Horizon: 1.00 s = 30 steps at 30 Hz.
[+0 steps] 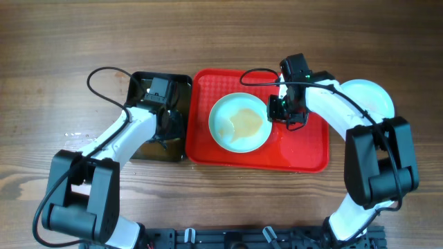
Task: Clean dirty plates on tray and stack at the side
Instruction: 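Return the sponge to the black tray water with left gripper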
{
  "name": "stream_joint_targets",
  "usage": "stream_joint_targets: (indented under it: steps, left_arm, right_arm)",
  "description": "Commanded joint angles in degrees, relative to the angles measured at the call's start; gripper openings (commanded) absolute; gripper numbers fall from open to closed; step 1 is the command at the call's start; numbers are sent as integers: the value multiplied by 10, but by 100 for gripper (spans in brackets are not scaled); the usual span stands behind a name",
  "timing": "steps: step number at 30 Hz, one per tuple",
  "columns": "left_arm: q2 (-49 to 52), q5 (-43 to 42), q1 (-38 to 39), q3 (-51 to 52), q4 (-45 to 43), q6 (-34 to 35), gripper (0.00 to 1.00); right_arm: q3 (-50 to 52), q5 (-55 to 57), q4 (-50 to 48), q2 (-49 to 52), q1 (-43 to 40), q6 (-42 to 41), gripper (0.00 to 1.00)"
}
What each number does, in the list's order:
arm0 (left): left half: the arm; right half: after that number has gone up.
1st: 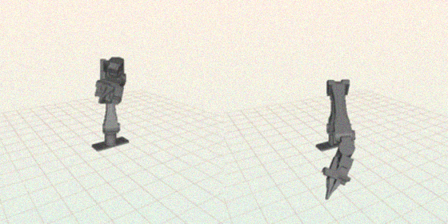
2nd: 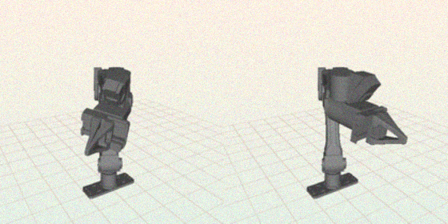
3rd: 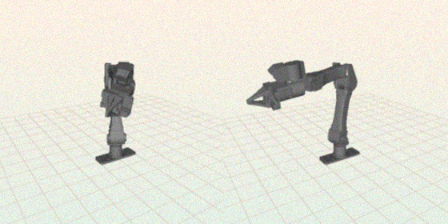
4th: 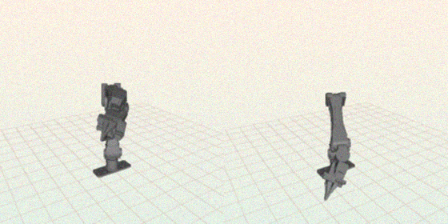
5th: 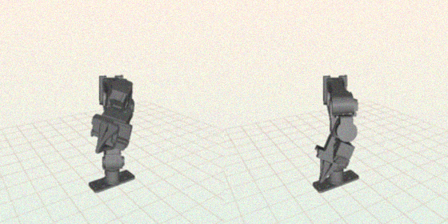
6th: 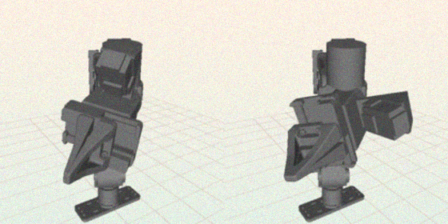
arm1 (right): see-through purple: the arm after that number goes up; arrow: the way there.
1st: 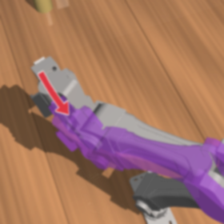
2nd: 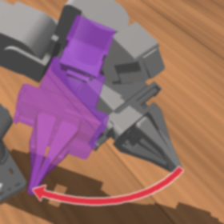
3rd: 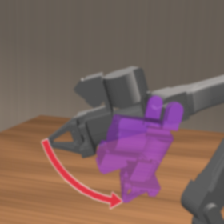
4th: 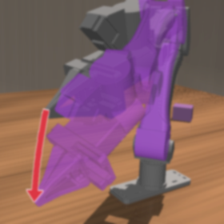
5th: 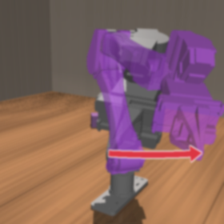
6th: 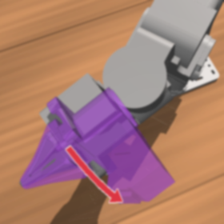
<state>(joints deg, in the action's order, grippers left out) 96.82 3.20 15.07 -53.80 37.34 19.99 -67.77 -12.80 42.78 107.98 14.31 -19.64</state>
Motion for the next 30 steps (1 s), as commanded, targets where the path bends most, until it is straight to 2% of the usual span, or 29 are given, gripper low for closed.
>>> stream_joint_targets:
  steps: [1,4,6,7,8,11,12,13,14,16,17,23,30]
  left_arm:
    - [7,-6,-2,11,4,2,59]
    - [7,-31,-2,24,2,1,56]
    - [7,-31,-2,24,-7,1,39]
    - [7,-31,-2,24,-7,1,24]
    - [7,-31,-2,24,-7,1,4]
    - [4,5,-2,24,-11,-1,4]
    - [1,24,-2,23,-11,-1,7]
    - [-2,36,-2,20,-11,-1,27]
    - [-4,42,-2,17,-11,-1,42]
    - [-5,50,-2,6,-11,-1,44]
    - [-5,51,-2,1,-12,-1,54]
    - [-4,48,-2,1,-74,-1,61]
    - [13,0,-2,32,-80,-1,61]
  right_arm:
    - [4,8,1,-14,-2,1,24]
    - [4,8,2,-14,-2,1,24]
    - [4,8,3,-14,-2,1,24]
    - [4,8,5,-14,-2,1,24]
    - [4,8,5,-14,-2,1,24]
    - [4,8,6,-14,-2,1,24]
    - [4,8,6,-14,-2,1,24]
    - [4,8,6,-14,-2,1,24]
    - [4,8,6,-14,-2,1,24]
    - [4,8,6,-14,-2,1,24]
    - [4,8,6,-14,-2,1,24]
    - [4,8,6,-14,-2,1,24]
    - [4,7,7,-14,-2,1,24]
